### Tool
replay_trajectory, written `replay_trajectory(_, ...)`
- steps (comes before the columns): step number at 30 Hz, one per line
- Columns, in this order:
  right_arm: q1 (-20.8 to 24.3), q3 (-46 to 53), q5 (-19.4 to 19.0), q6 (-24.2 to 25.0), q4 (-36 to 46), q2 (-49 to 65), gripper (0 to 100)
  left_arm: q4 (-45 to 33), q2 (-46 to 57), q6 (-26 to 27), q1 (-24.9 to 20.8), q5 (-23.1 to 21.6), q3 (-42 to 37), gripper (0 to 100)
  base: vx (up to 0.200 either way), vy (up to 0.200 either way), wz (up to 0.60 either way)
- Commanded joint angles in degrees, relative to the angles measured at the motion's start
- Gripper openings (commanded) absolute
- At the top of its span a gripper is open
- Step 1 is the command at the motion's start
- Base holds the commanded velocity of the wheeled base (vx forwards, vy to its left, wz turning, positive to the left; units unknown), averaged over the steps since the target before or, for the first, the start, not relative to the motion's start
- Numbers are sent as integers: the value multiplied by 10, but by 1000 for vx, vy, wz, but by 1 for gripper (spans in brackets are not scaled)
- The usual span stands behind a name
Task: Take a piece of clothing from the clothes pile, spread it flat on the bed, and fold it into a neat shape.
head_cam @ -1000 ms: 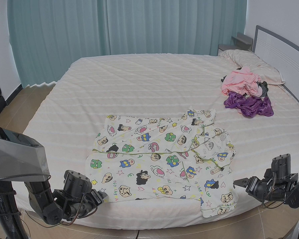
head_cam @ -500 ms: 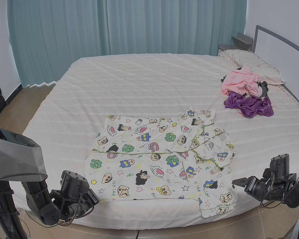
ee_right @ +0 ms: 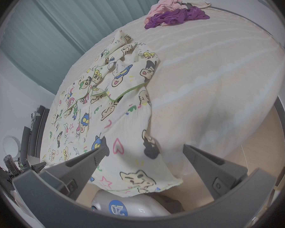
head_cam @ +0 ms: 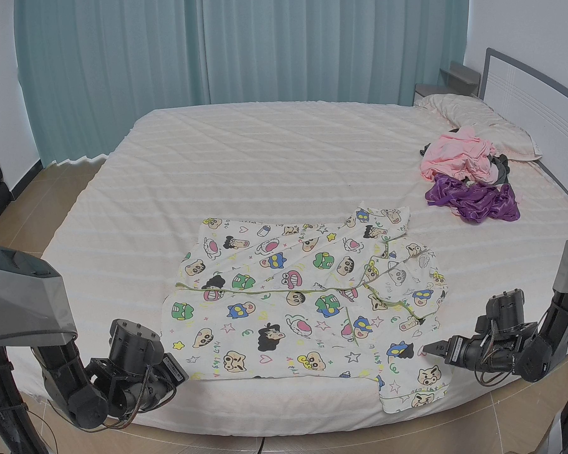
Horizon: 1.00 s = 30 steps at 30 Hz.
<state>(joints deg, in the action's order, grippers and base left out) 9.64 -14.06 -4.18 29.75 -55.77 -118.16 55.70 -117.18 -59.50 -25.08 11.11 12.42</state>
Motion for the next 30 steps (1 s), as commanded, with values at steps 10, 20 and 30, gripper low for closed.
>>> replay_trajectory(10, -1, -77, -21, -33, 0, -80, 0, 2, 13, 2, 3, 0, -1, 0, 0, 0, 0)
replay_trajectory(20, -29, -157, -21, -22, -6, -85, 0, 2, 13, 3, 10, 1, 5, 0, 0, 0, 0)
replay_trajectory(30, -36, -191, -21, 10, -53, -109, 0, 63, -9, 0, 24, 1, 8, 0, 0, 0, 0)
